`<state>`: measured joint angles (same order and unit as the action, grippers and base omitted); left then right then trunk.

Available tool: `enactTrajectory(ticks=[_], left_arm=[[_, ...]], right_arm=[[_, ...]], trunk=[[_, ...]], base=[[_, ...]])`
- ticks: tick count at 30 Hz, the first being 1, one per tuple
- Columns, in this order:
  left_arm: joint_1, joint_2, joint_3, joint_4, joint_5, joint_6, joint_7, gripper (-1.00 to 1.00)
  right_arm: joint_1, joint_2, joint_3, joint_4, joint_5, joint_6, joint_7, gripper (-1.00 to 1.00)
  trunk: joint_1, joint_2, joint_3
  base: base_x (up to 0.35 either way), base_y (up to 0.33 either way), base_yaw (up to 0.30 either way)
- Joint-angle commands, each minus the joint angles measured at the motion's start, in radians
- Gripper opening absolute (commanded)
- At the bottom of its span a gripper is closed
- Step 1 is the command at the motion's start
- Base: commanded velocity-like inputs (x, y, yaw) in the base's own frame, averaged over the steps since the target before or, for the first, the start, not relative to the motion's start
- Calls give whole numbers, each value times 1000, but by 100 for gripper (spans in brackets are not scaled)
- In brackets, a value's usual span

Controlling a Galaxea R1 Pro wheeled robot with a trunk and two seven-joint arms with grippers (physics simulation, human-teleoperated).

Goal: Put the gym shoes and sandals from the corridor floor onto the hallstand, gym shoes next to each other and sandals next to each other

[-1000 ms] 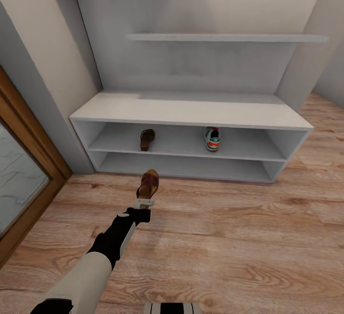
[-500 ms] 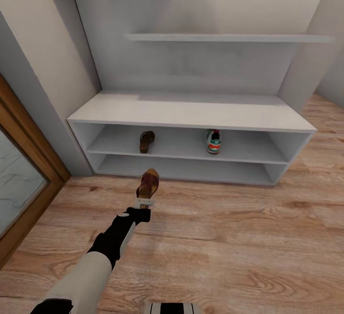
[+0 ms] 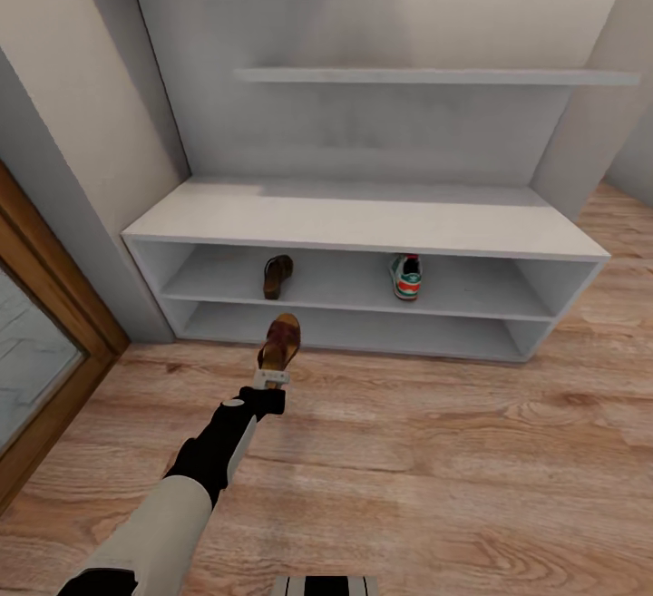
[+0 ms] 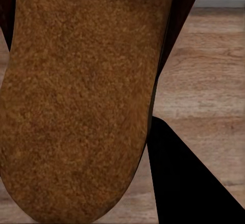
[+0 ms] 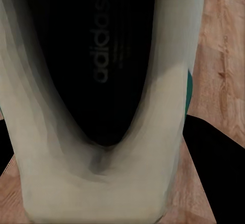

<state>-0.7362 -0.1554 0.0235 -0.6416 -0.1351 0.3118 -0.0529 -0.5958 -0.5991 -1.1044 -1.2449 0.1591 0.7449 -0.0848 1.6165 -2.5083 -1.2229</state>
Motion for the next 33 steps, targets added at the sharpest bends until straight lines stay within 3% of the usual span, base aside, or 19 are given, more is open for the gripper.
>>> enactTrajectory(ticks=[1,14,27,33], left_arm=[[0,-1,3,-2,-14,6,-7,-100],[0,-1,2,-3,-13,6,-7,-100],[0,-1,3,-3,-13,6,-7,-100],[0,0,3,-3,-13,6,-7,-100]], right_arm=[[-1,0,0,-1,7,5,2,-100],[-1,-1,0,-1,7,5,1,-100],[-1,-1,0,-1,7,5,1,-100],[-1,-1,0,-1,8,5,2,-100]], trunk=[[0,0,0],[0,0,1],[0,0,1],[0,0,1]], base=[[284,0,0],[232,-9,0],[265,-183,0],[75,-31,0]])
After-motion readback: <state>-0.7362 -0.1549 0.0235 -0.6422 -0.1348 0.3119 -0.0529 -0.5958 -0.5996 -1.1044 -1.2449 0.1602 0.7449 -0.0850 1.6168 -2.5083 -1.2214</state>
